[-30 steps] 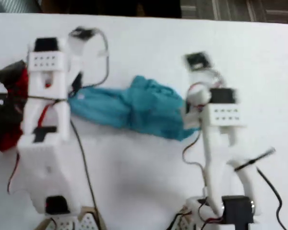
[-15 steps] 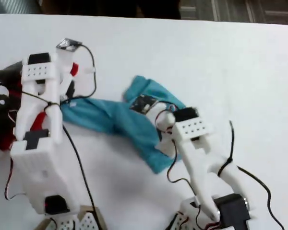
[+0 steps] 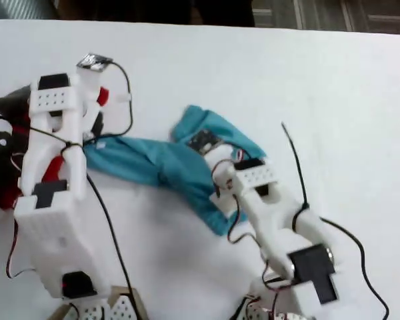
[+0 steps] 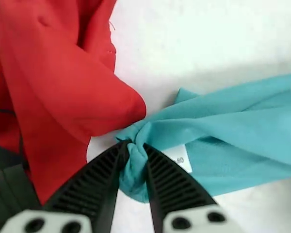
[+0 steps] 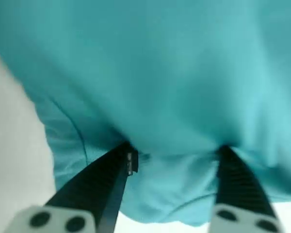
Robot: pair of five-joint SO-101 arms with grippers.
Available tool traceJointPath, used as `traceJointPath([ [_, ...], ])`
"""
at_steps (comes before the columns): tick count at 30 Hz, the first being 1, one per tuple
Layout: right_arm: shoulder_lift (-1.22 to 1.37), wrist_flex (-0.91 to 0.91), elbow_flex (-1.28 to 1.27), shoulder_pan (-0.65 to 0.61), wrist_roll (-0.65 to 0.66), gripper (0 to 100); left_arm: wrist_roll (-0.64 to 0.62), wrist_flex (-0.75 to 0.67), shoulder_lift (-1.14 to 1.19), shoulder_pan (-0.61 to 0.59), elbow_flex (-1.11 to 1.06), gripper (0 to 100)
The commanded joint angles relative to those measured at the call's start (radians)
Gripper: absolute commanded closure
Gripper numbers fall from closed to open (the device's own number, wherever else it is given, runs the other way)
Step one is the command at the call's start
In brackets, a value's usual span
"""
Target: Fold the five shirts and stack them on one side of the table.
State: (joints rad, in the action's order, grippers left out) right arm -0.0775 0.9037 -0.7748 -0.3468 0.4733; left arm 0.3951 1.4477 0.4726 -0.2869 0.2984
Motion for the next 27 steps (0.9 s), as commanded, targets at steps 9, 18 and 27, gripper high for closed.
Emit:
traceJointPath([
  [9, 0.081, 0.093, 0.503, 0.245, 0.015, 97.8, -0.005, 0.043, -0.072, -0.012, 0.002, 98],
  [18, 0.047, 0.631, 0.878, 0.232, 0.017, 97.8, -0.005, 0.064, -0.08, -0.014, 0.005, 98],
  [27, -0.395, 0.757, 0.718, 0.12, 0.08, 97.8, -0.044, 0.321, -0.21, -0.006, 0.208, 98],
])
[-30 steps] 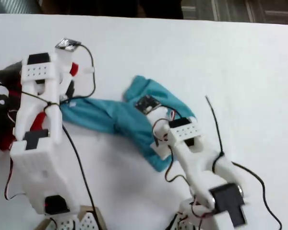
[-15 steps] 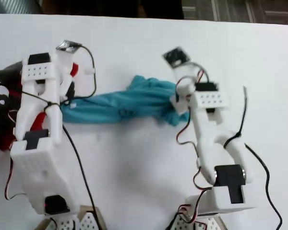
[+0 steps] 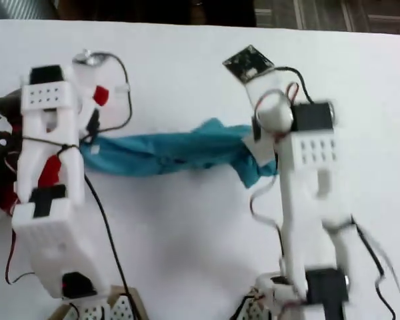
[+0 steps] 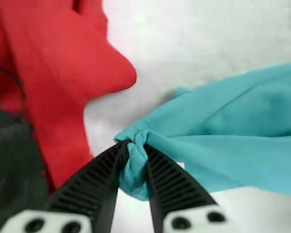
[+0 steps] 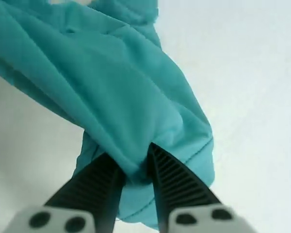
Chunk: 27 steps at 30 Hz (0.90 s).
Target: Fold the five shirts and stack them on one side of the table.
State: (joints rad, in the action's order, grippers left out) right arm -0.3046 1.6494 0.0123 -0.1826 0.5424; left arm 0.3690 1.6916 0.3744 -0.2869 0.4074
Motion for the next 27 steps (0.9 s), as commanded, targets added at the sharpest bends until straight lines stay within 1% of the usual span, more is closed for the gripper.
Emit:
traceJointPath([
  [1, -0.217, 0.012, -0.135, -0.064, 0.006, 97.8, -0.02, 0.092, -0.141, -0.006, 0.111, 98],
  [4, -0.354, 0.005, -0.345, -0.116, 0.002, 97.8, -0.02, 0.095, -0.235, -0.012, 0.105, 98],
  [8, -0.552, -0.033, -0.526, -0.14, 0.002, 97.8, -0.017, 0.092, -0.359, -0.002, -0.033, 98],
  [10, -0.619, -0.116, -0.58, -0.134, 0.002, 97.8, -0.018, 0.058, -0.385, 0.021, -0.097, 98],
  [12, -0.624, -0.251, -0.641, -0.099, -0.017, 97.8, -0.021, -0.014, -0.381, 0.029, -0.124, 98],
  [14, -0.568, -0.426, -0.717, -0.051, -0.06, 97.7, -0.034, -0.115, -0.365, 0.041, -0.157, 98],
  [16, -0.463, -0.567, -0.767, -0.01, -0.078, 96.4, -0.052, -0.187, -0.328, 0.064, -0.191, 98],
  [18, -0.317, -0.651, -0.77, 0.028, -0.094, 90.1, -0.055, -0.218, -0.276, 0.097, -0.217, 98],
  [21, -0.076, -0.716, -0.707, 0.076, -0.095, 75.6, -0.057, -0.242, -0.176, 0.135, -0.226, 98],
  [22, -0.008, -0.723, -0.672, 0.091, -0.097, 72.6, -0.057, -0.258, -0.143, 0.141, -0.226, 98],
  [25, 0.165, -0.714, -0.522, 0.15, -0.103, 70.8, -0.087, -0.311, -0.057, 0.146, -0.226, 98],
  [27, 0.228, -0.679, -0.423, 0.186, -0.104, 70.8, -0.115, -0.341, -0.018, 0.141, -0.225, 98],
])
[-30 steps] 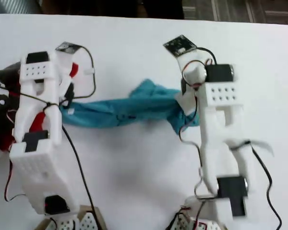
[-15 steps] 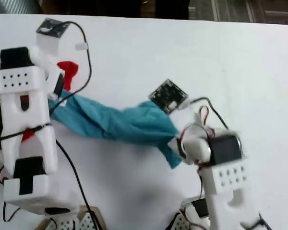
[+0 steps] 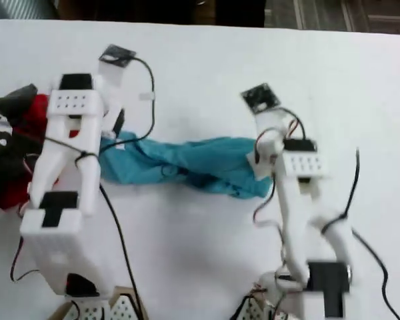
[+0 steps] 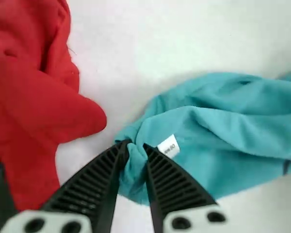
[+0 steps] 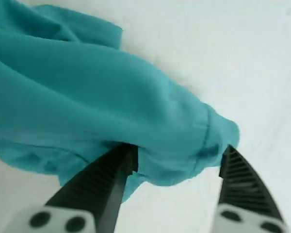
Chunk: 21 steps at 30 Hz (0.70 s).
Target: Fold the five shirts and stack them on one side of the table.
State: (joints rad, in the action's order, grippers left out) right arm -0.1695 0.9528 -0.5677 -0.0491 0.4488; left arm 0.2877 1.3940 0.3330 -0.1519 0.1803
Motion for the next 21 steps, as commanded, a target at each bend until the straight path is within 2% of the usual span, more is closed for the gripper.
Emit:
traceJointPath([
  [1, 0.11, 0.041, 0.201, 0.07, -0.011, 70.8, -0.035, -0.052, 0.038, 0.006, 0.002, 98],
  [6, 0.09, 0.255, 0.318, 0.088, -0.003, 70.9, -0.034, -0.066, 0.063, 0.009, 0.004, 98],
  [11, -0.022, 0.447, 0.313, 0.051, 0.054, 77.7, -0.034, -0.061, 0.066, 0.006, 0.059, 98],
  [15, -0.124, 0.57, 0.281, 0.004, 0.063, 76.3, -0.035, -0.06, 0.068, 0.009, 0.09, 98],
  [18, -0.185, 0.607, 0.183, -0.05, 0.061, 76.3, -0.037, -0.06, 0.063, 0.012, 0.091, 98],
  [21, -0.246, 0.527, 0.011, -0.097, 0.068, 76.3, -0.038, -0.044, 0.063, 0.012, 0.091, 98],
])
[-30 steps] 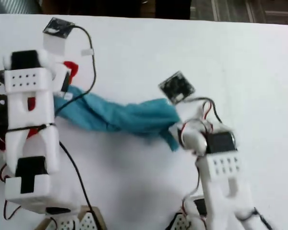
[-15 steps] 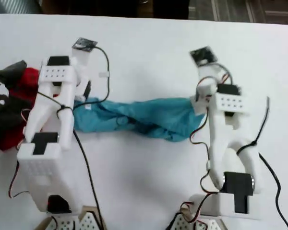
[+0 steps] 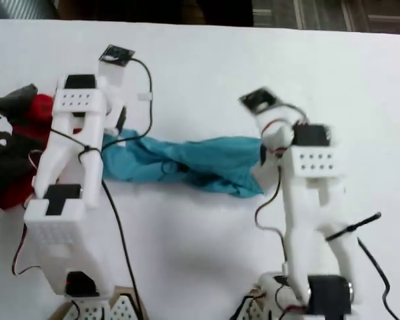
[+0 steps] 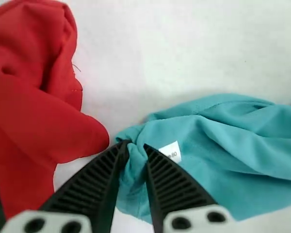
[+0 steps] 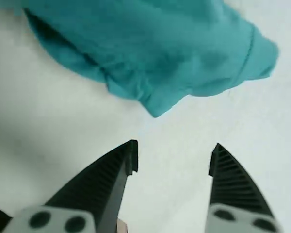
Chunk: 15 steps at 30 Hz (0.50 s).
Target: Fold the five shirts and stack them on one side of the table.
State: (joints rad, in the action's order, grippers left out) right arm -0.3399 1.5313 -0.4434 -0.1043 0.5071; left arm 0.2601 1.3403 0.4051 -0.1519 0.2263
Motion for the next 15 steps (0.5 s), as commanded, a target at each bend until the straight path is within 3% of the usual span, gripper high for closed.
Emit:
traceJointPath([
  [1, -0.094, -0.107, -0.176, -0.058, 0.011, 76.3, -0.011, 0.015, -0.009, 0.012, 0.045, 98],
  [7, -0.13, -0.456, -0.405, -0.102, 0.046, 76.5, -0.011, 0.04, -0.011, -0.005, 0.045, 98],
  [15, 0.142, -0.654, -0.367, -0.093, 0.052, 76.5, -0.008, 0.057, -0.011, -0.057, 0.045, 98],
])
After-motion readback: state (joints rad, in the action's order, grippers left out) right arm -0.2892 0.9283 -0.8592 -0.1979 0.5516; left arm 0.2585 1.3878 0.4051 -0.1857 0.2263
